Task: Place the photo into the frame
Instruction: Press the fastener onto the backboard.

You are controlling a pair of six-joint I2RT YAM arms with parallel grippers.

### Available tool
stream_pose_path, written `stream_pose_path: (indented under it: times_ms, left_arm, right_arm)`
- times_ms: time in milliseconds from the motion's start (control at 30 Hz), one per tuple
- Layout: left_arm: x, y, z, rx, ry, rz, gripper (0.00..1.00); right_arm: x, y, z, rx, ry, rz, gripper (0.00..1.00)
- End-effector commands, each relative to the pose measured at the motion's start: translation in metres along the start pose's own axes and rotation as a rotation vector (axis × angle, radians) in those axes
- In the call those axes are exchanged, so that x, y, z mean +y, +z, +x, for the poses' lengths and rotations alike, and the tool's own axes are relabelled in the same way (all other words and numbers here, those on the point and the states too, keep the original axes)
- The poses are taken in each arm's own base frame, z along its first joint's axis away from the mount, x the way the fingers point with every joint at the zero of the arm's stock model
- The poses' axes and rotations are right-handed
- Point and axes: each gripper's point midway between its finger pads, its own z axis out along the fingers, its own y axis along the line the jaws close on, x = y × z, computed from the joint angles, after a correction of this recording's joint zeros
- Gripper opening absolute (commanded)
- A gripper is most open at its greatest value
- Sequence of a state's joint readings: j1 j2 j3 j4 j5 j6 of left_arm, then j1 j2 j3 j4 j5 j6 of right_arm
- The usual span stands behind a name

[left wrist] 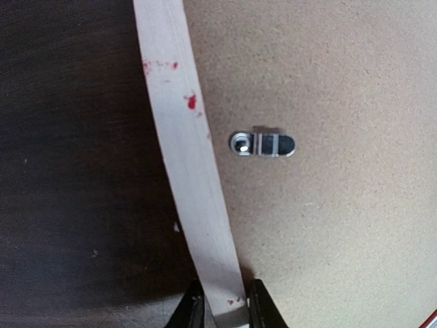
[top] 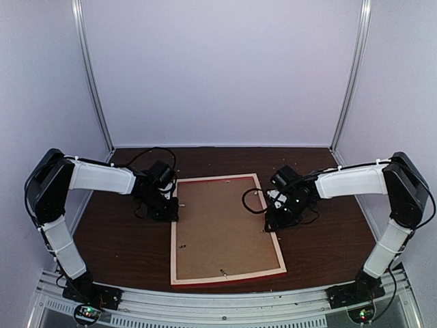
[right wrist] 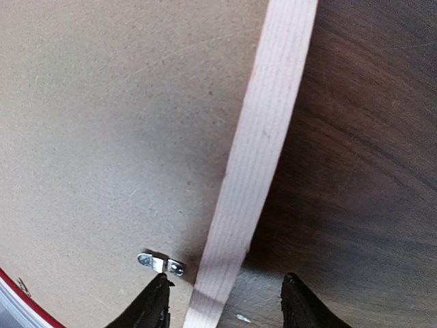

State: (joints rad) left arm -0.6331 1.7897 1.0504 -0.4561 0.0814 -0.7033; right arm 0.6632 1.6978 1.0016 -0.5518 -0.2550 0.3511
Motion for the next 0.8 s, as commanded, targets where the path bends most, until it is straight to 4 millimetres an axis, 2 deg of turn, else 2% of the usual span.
stream_pose_path:
  times_ms: [0,433,600,767]
  left_arm:
    - [0.005,0.019,0.007,0.004,0.044,-0.013,0.13]
    - [0.004,0.018,0.008,0.01,0.048,-0.009,0.13]
    - [0.005,0.019,0.009,0.011,0.046,-0.011,0.13]
    - [0.006,0.018,0.008,0.004,0.044,-0.016,0.13]
  right_arm:
    - [0.01,-0.002,0.0,-0.008,-0.031,-0.008,0.56]
    - [0.014,0.011,-0.003,0.022,-0.075,0.04,0.54]
    - [0.014,0.007,0.002,0.024,-0.084,0.03,0.56]
    - [0.013,-0.006,0.004,0.01,-0.078,0.023,0.6]
